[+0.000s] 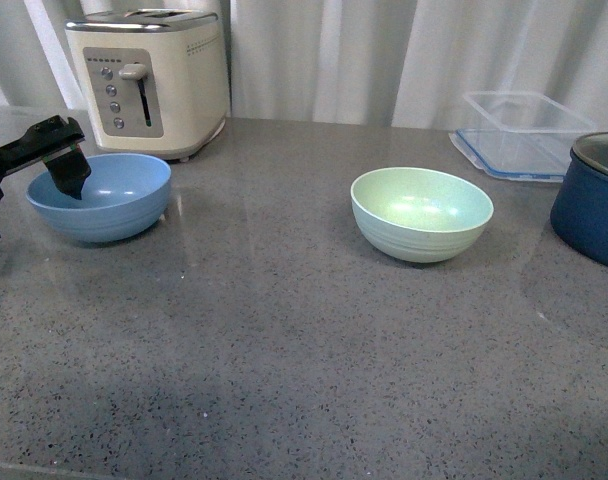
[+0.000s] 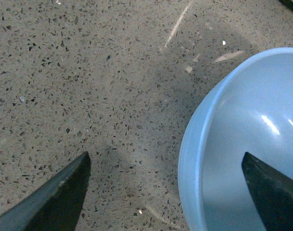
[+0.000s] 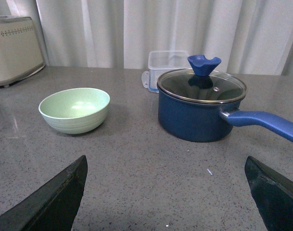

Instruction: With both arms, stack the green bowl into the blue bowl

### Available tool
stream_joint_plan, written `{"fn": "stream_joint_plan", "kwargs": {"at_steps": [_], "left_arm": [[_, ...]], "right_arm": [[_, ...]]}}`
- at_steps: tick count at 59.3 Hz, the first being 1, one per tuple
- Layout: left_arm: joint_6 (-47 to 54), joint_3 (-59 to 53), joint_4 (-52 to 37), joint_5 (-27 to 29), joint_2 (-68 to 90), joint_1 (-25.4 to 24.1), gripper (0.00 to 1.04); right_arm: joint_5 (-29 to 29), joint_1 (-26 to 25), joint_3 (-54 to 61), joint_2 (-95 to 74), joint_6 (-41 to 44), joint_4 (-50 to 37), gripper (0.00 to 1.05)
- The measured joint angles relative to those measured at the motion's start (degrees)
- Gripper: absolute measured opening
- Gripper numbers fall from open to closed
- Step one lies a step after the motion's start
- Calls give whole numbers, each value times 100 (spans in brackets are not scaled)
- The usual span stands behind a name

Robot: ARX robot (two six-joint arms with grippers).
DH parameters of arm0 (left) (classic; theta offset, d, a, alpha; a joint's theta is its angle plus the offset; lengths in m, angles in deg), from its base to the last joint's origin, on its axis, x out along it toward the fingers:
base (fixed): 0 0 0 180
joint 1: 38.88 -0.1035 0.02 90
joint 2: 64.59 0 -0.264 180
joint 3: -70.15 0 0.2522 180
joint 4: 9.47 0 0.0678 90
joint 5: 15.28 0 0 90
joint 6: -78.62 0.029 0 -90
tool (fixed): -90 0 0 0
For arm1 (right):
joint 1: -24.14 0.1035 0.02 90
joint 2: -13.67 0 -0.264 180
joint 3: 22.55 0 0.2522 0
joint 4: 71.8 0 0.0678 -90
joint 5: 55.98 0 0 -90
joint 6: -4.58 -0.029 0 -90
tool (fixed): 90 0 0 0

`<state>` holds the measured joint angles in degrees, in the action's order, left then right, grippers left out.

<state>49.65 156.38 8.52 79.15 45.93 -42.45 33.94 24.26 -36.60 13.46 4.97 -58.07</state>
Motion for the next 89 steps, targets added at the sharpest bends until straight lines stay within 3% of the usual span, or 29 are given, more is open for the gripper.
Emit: {"fn": "stream_joint_plan", "kwargs": {"at_steps": [35,50,76,89], "left_arm": [[17,186,101,87,55,81,3],[20,81,98,76,-337,304,4],[-103,214,101,293,-278,1561,4],[-166,522,223,396,144,1799,4]], "right_arm": [[0,0,0,0,0,0,95],[0,0,0,0,0,0,95],[0,0,0,0,0,0,95],[0,0,0,0,0,0,95]]}}
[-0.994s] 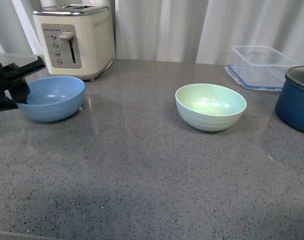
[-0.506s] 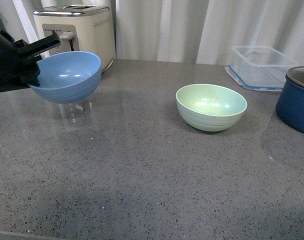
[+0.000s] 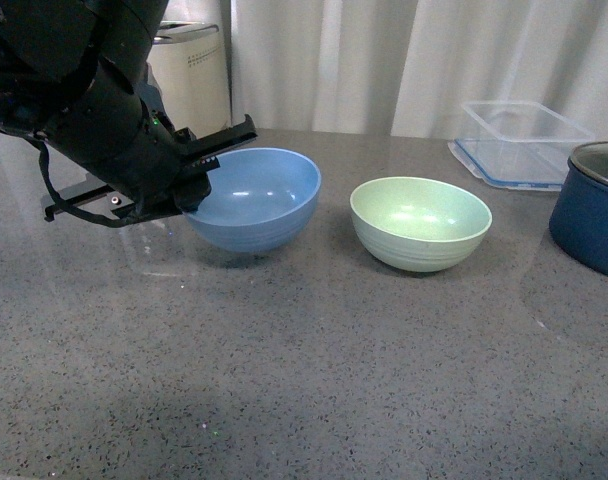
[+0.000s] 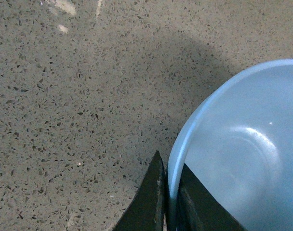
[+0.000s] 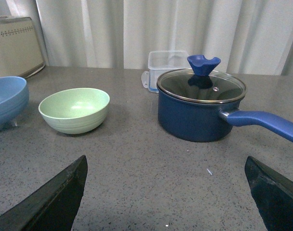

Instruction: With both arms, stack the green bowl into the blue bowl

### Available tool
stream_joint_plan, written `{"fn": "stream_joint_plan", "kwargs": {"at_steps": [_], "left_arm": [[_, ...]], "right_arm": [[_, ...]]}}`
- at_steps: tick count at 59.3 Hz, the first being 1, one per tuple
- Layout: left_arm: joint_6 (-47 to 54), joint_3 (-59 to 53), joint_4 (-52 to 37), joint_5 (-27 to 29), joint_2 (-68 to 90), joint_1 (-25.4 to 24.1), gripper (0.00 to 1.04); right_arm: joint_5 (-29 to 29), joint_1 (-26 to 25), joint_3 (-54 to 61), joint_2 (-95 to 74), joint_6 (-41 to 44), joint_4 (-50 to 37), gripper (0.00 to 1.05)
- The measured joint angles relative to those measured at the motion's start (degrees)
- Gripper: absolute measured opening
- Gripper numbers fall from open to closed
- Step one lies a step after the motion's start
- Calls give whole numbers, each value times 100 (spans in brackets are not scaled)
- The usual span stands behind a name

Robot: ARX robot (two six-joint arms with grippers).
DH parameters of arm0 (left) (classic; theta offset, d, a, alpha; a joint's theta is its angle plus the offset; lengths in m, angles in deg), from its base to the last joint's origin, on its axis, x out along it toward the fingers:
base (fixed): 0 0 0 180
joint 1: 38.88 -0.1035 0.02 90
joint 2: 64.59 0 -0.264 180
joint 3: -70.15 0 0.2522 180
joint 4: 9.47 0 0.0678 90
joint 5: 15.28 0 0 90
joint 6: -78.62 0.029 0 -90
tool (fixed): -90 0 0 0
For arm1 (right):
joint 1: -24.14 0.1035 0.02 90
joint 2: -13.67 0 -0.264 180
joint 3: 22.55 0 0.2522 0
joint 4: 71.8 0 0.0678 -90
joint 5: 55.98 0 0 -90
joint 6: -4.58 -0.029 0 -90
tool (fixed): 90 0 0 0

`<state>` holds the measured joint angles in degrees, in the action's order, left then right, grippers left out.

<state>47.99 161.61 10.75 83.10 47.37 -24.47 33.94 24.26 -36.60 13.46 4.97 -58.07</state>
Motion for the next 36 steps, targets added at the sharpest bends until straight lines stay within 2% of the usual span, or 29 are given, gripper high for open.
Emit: {"fn": "stream_joint_plan", "kwargs": {"at_steps": [24,36], "left_arm": [[-52,162,-153,-133,345,101,4],[-22,74,-437,-278,212,114,33]], "right_arm": [[0,0,0,0,0,0,95],[0,0,0,0,0,0,95]]}}
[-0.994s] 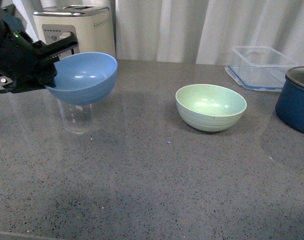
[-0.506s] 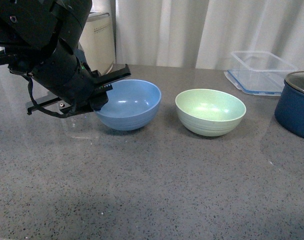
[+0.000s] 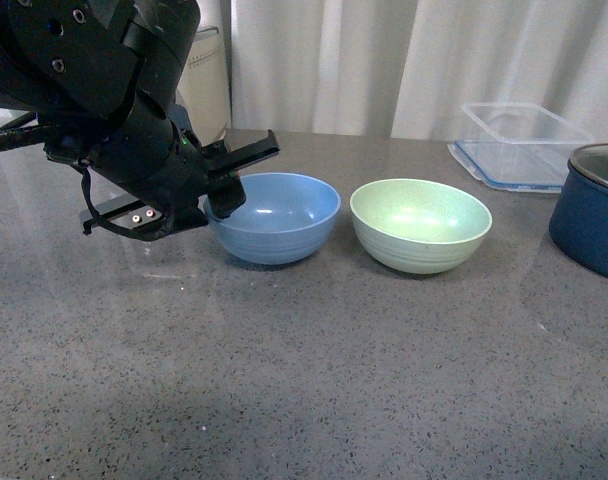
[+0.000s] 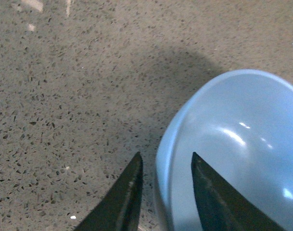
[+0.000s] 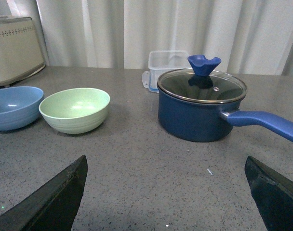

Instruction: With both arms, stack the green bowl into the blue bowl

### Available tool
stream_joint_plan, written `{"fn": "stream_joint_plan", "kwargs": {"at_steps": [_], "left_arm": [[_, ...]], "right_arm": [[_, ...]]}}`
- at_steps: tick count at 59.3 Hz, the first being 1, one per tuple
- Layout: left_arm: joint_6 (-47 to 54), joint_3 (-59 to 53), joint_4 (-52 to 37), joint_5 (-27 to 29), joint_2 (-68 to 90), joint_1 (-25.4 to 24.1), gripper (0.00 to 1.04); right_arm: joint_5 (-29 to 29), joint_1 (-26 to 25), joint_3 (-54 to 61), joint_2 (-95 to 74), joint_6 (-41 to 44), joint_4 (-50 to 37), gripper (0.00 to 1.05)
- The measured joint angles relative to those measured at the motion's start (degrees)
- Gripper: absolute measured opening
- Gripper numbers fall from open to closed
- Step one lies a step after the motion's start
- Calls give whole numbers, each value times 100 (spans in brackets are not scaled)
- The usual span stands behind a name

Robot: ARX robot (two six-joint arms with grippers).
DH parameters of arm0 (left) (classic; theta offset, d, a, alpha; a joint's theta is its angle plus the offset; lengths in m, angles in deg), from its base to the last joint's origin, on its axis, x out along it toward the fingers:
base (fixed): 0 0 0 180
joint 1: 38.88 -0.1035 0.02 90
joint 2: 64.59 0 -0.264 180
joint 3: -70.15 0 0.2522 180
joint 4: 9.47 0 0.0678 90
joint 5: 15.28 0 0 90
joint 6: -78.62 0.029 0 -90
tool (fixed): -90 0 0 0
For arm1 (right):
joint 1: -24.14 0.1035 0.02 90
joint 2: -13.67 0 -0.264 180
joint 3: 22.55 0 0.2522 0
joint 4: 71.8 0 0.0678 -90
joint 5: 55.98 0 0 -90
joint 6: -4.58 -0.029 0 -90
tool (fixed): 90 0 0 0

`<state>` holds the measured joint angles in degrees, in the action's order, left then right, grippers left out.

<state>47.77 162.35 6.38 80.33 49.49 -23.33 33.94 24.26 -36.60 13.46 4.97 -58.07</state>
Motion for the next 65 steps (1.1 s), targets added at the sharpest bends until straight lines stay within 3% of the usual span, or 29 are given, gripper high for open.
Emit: {"fn": "stream_joint_plan", "kwargs": {"at_steps": [8,17,21,25,42,65], "left_arm": [[66,-323,-382,-155,-450,-2,53],[614,-1508,-1919,122,-1803,63,77],[1591,-2459,-3250,866,-2752,90,64],[2291,-3178,-3958,872,-3390,2,52],[2946,-5329,-4610,422,-4295,-557,3],[3038,-6859,-4638,-107,-5965,-1075,4]], "right_arm": [[0,0,0,0,0,0,95],[0,0,0,0,0,0,95],[0,0,0,0,0,0,95],[0,0,0,0,0,0,95],[-2,0,0,0,0,0,95],[0,0,0,0,0,0,95]]}}
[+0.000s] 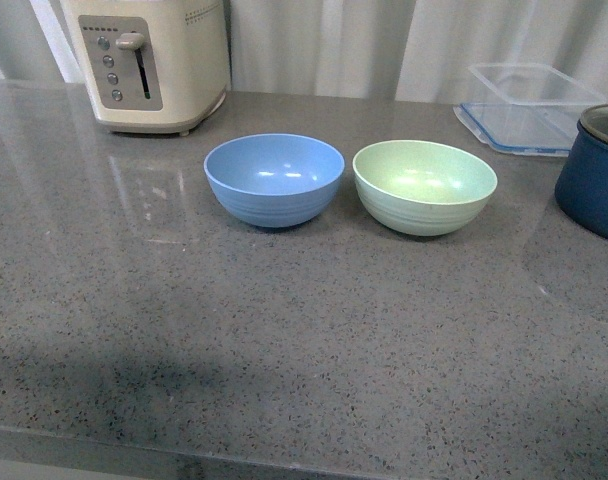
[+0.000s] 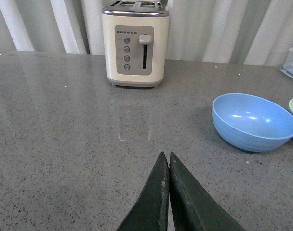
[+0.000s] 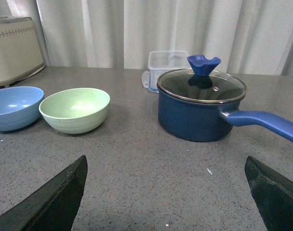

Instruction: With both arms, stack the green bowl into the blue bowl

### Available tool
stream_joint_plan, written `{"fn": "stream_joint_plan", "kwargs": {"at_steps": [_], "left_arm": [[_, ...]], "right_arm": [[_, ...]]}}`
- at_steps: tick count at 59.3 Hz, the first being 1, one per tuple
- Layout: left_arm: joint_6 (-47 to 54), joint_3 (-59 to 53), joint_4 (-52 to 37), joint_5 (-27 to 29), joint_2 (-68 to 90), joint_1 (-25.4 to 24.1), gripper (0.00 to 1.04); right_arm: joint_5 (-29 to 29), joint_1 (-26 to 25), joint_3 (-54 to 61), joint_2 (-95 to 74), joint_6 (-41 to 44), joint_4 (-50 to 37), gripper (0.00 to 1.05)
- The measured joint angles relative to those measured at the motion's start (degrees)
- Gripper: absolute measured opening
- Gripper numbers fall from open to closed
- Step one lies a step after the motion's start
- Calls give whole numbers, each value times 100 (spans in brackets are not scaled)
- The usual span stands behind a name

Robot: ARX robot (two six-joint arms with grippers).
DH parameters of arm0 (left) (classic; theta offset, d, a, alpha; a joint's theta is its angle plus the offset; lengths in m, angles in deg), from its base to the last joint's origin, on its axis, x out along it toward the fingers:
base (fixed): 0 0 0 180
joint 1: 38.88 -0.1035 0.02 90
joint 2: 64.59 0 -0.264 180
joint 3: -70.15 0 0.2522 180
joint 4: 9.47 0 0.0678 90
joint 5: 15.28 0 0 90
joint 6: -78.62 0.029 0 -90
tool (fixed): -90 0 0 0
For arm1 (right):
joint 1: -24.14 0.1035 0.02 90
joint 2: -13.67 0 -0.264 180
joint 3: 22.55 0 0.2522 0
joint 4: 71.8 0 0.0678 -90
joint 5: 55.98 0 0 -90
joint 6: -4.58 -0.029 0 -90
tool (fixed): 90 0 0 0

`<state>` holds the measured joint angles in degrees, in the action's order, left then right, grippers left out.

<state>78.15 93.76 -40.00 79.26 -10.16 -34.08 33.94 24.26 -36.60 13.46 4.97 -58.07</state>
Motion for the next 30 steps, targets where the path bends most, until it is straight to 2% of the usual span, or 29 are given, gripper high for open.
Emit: {"fn": "stream_joint_plan", "kwargs": {"at_steps": [4,9,27,30], "left_arm": [[2,-188,144,-393,-313,-284,4],[0,-356,326,-409,-660,-459,4],[2,-678,951,-448,-1620,-468,4],[2,-813,778,-450,-1648,-468,4]], "right_arm": [[0,0,0,0,0,0,95],[0,0,0,0,2,0,95],[0,0,0,0,0,0,95],[0,0,0,0,0,0,95]]}}
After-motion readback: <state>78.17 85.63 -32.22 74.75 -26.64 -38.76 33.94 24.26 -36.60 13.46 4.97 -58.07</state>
